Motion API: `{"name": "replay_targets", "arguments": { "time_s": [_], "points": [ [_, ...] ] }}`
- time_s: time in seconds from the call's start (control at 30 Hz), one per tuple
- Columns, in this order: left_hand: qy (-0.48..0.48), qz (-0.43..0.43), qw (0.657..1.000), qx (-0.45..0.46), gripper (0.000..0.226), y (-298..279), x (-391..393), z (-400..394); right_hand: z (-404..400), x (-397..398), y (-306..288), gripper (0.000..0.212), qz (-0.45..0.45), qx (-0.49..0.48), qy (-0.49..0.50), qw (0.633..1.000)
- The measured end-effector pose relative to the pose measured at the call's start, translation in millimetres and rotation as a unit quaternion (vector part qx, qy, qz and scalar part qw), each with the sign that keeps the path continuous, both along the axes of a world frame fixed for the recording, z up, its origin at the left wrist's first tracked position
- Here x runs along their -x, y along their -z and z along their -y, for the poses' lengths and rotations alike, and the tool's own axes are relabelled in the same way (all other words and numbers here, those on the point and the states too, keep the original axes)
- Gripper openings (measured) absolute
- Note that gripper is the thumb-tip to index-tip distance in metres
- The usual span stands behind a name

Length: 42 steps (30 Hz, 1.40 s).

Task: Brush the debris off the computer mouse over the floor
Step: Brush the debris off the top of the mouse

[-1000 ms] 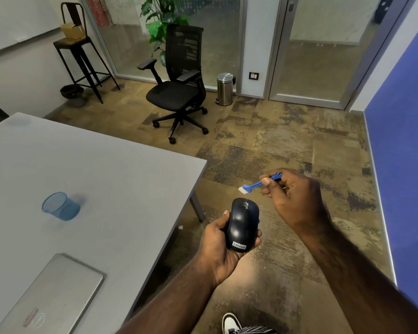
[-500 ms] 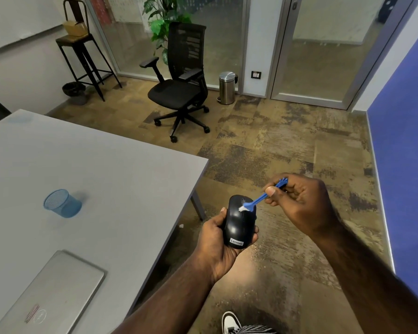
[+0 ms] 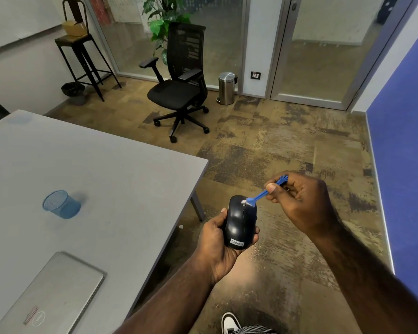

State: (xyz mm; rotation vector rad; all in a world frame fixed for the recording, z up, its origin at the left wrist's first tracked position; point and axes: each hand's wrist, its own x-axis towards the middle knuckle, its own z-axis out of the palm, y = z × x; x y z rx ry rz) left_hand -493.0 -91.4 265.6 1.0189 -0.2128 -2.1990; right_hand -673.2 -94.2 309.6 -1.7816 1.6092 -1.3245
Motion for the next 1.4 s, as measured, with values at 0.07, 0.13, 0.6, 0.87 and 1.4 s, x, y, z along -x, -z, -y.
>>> {"name": "replay_targets", "arguments": {
  "time_s": [0.07, 0.13, 0.6, 0.87, 1.4],
  "points": [
    [0.0, 0.004, 1.0, 0.001, 0.056, 0.2, -0.6, 0.3, -1.6, -1.1, -1.3, 0.008, -0.013, -0.003, -0.021, 1.0],
    [0.001, 0.004, 1.0, 0.0, 0.056, 1.3, -0.5, -0.3, 1.1, -0.4, -0.8, 0.01, -0.016, 0.002, 0.003, 1.0],
    [-0.008, 0.008, 1.0, 0.004, 0.056, -1.2, -0.6, 3.0, -3.2, -0.3, -0.3, 0.017, 0.03, -0.016, -0.043, 0.998],
    [-0.006, 0.005, 1.0, 0.005, 0.056, -2.0, 0.6, 2.8, -4.8, -1.7, 2.6, 0.011, 0.025, -0.003, -0.019, 1.0],
    [0.003, 0.011, 1.0, 0.006, 0.056, 1.2, -1.7, 2.4, -0.7, -2.4, 5.8, 0.017, 0.006, 0.012, 0.035, 0.999]
  ]
}}
